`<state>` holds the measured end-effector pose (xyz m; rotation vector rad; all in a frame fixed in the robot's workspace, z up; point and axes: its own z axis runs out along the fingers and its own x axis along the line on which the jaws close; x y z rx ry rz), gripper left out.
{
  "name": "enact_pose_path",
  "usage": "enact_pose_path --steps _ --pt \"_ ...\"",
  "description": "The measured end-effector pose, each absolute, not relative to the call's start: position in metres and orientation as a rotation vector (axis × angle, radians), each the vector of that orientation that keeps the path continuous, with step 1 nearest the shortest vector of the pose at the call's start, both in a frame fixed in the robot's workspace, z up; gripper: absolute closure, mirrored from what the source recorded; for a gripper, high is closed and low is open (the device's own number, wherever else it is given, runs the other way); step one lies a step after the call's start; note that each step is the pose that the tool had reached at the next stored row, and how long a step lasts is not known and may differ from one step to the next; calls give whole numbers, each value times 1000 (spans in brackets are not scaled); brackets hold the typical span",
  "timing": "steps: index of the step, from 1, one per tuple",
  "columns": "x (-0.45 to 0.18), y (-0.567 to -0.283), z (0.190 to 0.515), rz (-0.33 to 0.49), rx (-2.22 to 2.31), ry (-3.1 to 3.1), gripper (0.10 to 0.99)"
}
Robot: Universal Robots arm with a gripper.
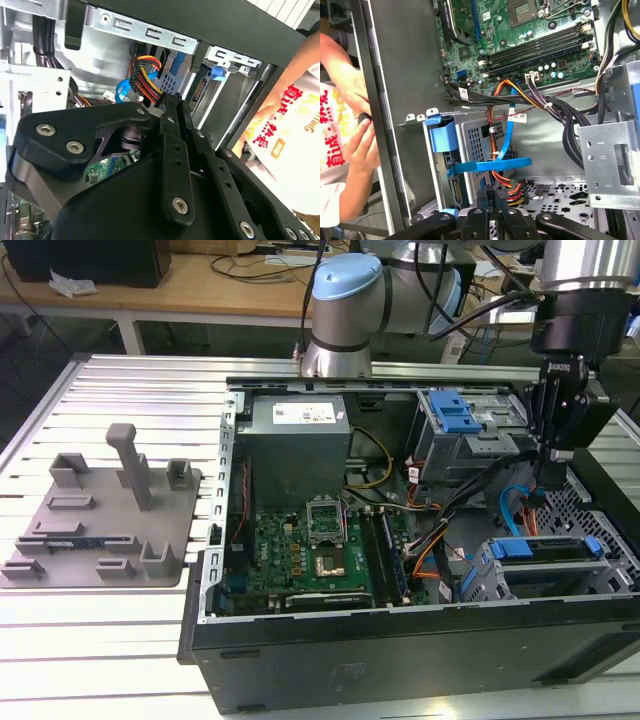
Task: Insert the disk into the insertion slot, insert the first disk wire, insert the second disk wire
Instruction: 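Insert the first disk wire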
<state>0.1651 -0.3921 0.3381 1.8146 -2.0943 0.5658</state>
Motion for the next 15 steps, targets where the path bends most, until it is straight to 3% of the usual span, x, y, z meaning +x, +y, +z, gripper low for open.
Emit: enact_pose_path --steps 10,15 --pt "165 -426 341 461 1872 -2163 918" --pt "167 -442 342 342 1931 -2234 918"
